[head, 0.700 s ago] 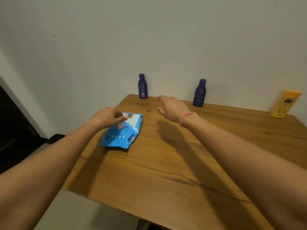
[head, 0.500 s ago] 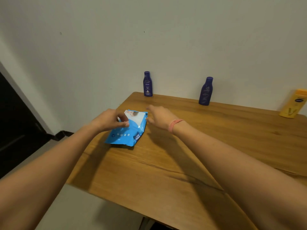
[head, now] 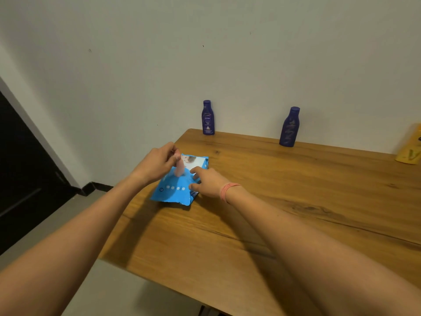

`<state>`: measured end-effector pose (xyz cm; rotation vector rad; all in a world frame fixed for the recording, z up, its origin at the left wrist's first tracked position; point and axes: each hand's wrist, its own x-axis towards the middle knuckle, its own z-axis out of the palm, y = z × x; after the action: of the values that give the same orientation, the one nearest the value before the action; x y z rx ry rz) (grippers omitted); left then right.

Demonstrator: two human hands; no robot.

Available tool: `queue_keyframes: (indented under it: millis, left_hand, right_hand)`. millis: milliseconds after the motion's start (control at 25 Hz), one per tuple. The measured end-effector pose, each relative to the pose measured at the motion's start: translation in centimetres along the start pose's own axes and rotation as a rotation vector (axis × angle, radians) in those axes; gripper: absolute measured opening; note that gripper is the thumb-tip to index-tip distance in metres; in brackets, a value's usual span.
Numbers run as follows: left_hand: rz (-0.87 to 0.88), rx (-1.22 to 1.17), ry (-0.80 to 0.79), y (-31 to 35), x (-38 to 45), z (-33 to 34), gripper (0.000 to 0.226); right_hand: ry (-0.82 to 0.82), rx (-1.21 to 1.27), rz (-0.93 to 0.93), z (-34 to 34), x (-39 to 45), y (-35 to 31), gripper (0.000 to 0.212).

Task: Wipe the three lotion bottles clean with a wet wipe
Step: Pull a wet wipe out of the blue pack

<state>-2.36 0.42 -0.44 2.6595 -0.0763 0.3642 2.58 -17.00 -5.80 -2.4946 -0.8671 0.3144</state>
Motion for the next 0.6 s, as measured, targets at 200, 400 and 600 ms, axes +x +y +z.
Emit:
queue_keyframes:
  millis: [200, 400, 600]
  left_hand:
    - [0.032, -0.106, 0.112, 1.0, 0.4, -0.3, 0.01]
    - [0.006, -0.317, 0.213, 3.3, 1.0, -0.5, 0.013]
    - [-0.042, -0.5, 0.206, 5.1, 1.3, 1.0, 0.01]
  right_hand:
    - [0.004, 0.031, -0.018, 0.0, -0.5, -0.1, 0.058]
    - [0.012, 0.265, 0.008, -0.3, -1.1, 0.5, 0.056]
    - [0.179, 0.853, 0.01, -2.4, -3.0, 2.6, 0.039]
